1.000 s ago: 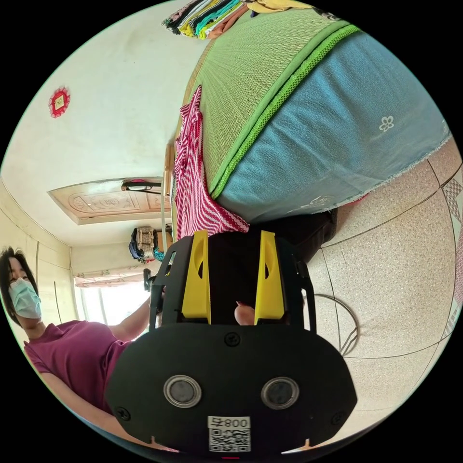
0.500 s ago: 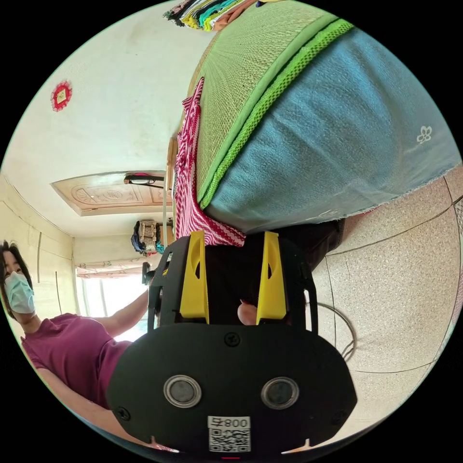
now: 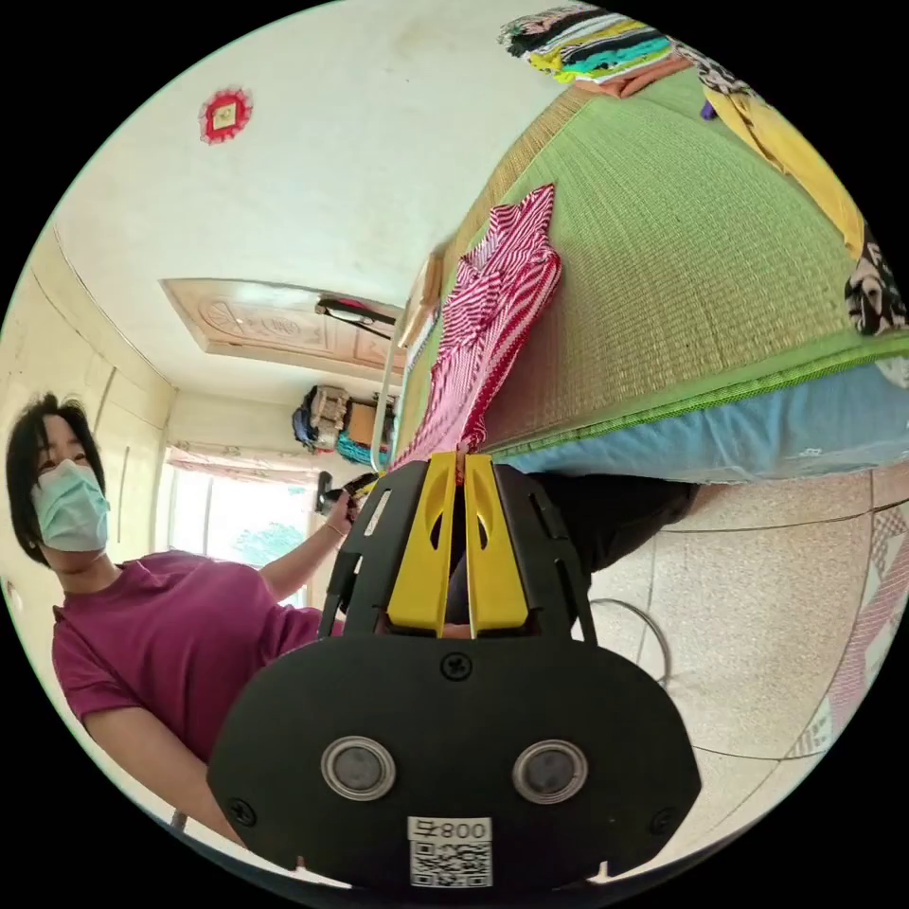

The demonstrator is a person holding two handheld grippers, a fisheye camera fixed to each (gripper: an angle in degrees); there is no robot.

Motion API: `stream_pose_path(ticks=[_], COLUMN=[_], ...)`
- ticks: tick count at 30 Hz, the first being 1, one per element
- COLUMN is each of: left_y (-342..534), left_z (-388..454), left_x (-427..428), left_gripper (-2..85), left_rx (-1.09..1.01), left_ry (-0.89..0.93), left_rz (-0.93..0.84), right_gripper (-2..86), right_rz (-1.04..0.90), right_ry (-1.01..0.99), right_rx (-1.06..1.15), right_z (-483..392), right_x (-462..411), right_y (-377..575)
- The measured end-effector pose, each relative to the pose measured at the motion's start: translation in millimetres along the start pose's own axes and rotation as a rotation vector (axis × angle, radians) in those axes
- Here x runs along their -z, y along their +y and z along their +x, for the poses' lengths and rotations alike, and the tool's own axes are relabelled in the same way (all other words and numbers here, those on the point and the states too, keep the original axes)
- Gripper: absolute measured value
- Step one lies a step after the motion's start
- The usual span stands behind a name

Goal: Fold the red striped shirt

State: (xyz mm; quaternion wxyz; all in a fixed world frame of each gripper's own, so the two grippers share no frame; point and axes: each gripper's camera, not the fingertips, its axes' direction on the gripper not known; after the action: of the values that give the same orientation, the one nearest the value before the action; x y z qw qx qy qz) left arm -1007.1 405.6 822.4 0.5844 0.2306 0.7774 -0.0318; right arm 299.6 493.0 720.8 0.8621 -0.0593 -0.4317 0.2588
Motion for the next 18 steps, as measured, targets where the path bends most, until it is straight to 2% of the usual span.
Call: stream_pose_path(ticks=[2, 8, 13, 18], left_y=[8, 22, 26, 36], left_z=[-11, -13, -6, -3], left_x=[-7, -15, -8, -3], left_gripper=[0.5, 0.5, 0.5, 0.5], left_rx=[0.046, 0.077, 0.070, 0.082], left_ry=[-0.002, -0.002, -0.014, -0.003], left_rz=[-0.029, -0.066, -0.075, -0.079], right_gripper=[2.8, 8.8, 10.9, 11.9], right_rz=[-0.030, -0.020, -0.029, 0.031], right_ry=[0.085, -0.117, -0.086, -0.175], right_rx=[-0.045, -0.221, -0.276, -0.337], right_z=[9, 66, 80, 102], right_x=[-4, -35, -59, -74], right_y=[3, 33, 38, 34])
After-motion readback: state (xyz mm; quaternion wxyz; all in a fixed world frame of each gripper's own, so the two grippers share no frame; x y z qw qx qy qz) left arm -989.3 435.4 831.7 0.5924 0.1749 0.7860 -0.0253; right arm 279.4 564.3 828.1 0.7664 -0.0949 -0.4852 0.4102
